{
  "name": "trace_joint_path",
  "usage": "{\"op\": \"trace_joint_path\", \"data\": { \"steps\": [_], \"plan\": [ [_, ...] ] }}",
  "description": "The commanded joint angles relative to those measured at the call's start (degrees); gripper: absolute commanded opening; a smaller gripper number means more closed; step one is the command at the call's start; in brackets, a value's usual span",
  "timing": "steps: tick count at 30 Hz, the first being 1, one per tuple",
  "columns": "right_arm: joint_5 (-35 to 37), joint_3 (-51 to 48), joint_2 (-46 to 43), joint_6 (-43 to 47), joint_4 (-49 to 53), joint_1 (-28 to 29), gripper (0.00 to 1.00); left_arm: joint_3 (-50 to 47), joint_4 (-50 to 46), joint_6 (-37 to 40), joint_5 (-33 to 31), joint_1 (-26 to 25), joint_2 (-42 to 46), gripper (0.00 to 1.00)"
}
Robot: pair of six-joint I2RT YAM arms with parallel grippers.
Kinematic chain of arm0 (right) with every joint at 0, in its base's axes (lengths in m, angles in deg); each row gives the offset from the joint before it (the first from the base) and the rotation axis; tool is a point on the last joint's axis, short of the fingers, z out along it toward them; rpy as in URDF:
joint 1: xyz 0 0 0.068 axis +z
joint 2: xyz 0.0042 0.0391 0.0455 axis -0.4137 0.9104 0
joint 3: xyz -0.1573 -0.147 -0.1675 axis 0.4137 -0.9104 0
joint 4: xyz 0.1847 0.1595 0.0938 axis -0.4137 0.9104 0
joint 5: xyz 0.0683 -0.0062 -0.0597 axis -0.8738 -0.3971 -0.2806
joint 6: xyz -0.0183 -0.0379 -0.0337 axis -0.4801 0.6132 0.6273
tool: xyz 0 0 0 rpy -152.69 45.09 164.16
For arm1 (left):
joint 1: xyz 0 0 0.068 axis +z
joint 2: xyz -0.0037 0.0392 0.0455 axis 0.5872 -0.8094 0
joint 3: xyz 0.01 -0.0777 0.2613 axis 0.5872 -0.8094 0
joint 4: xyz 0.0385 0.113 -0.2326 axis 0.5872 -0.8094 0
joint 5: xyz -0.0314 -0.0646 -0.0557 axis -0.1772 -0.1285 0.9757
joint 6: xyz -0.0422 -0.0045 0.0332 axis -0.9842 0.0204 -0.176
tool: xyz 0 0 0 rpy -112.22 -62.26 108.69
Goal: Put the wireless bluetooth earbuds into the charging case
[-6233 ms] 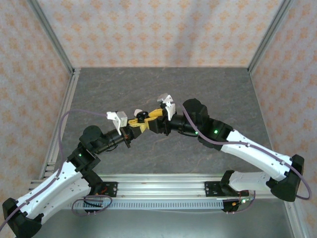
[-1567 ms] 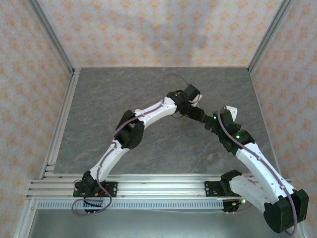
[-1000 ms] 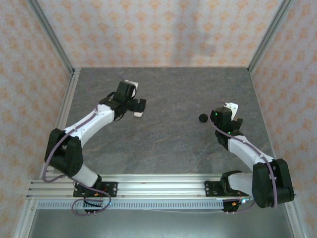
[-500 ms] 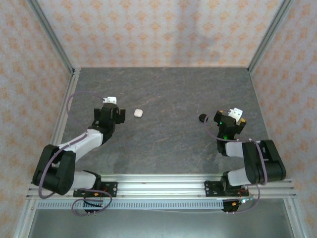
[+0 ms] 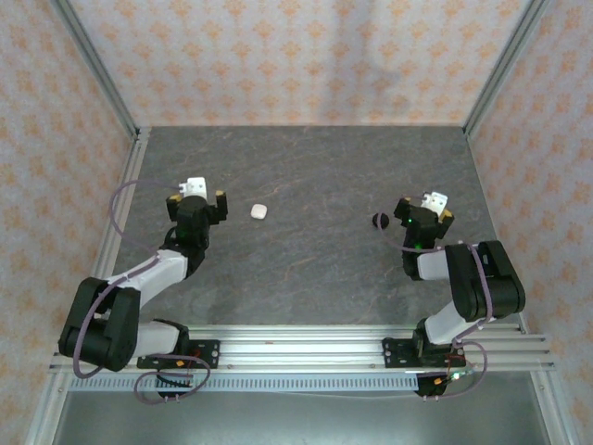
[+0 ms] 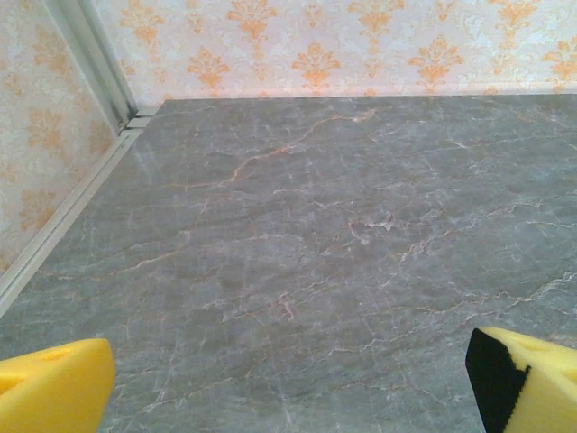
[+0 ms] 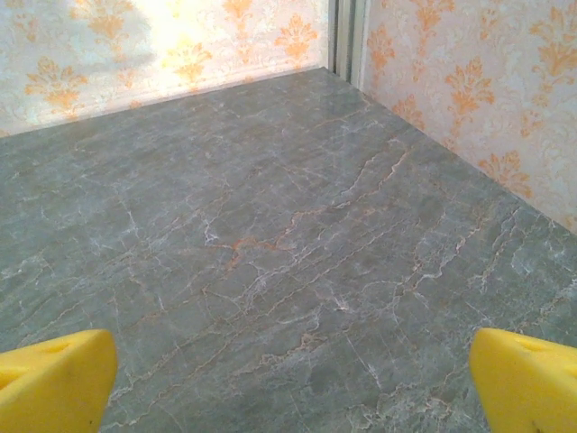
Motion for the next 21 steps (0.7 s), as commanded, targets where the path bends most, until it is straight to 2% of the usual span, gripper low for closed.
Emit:
{"op": "trace_joint_path", "data": {
  "steps": [1, 6, 8, 12, 15, 17, 19, 20, 21],
  "plan": [
    [-0.3, 0.5, -0.1, 0.0, 1.6, -0.3, 1.00, 3.5, -5.3, 3.0, 0.4, 0.3, -0.9, 1.00],
    [-0.4, 0.4, -0.2, -0.1, 1.8, -0.3, 0.99, 0.7, 0.2, 6.6, 0.9, 0.6, -2.8, 1.00],
    [-0.4, 0.3, -0.1, 0.0, 1.6, -0.3, 0.99, -1.2, 3.1, 5.0, 2.1, 2.0, -3.9, 1.00],
    [-0.4, 0.4, -0.1, 0.0, 1.6, -0.3, 0.99, -8.5, 18.4, 4.6, 4.4, 3.5, -7.9, 1.00],
    [-0.4, 0.4, -0.1, 0.0, 1.6, -0.3, 1.00, -9.8, 24.3, 4.4, 7.7, 5.0, -12.0, 1.00],
    [-0.4, 0.4, -0.1, 0.0, 1.6, -0.2, 0.99, -6.8, 17.5, 3.0, 10.7, 6.7, -11.5, 1.00],
    [-0.3, 0.4, -0.1, 0.0, 1.6, -0.3, 0.99, -5.0, 13.8, 1.2, 10.3, 7.9, -11.5, 1.00],
    [-0.3, 0.4, -0.1, 0.0, 1.7, -0.3, 0.99, -5.7, 16.2, 1.2, 10.4, 8.1, -11.9, 1.00],
    [-0.3, 0.3, -0.1, 0.0, 1.6, -0.3, 0.99, -5.3, 14.4, 1.1, 10.4, 8.1, -11.6, 1.00]
  ]
}}
